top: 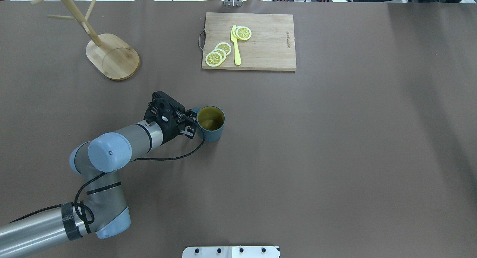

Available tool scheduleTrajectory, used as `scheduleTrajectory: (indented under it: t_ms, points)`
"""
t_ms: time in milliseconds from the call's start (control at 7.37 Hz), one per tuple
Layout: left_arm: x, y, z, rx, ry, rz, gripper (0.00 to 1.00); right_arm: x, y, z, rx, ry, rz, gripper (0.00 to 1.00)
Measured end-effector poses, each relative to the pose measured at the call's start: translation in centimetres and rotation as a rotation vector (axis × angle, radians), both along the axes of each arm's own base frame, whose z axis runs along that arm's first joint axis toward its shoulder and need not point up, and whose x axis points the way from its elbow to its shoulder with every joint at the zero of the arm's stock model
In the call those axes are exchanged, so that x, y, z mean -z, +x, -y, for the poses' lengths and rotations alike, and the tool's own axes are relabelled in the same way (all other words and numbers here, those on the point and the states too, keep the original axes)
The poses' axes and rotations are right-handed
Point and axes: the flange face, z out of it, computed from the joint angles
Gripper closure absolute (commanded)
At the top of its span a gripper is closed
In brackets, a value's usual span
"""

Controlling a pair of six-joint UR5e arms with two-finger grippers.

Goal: Hang cup on storage rack
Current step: 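Close the left gripper on the teal mug's handle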

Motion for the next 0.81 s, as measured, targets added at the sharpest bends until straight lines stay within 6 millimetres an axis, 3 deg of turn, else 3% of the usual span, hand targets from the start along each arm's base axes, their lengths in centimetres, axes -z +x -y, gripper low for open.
scheduleTrajectory:
  t_ms: [136,815]
  points:
    - [0.10,0.02,-0.04,-0.005,0.000,-0.003,1.00,0.00,0.01,0.00,0.000,0.000,0.000,0.00]
    - [0.97,-0.69,0.42,0.022,-0.082,-0.089,1.00,-0.24,0.02,-0.19,0.001,-0.003,0.000,0.00]
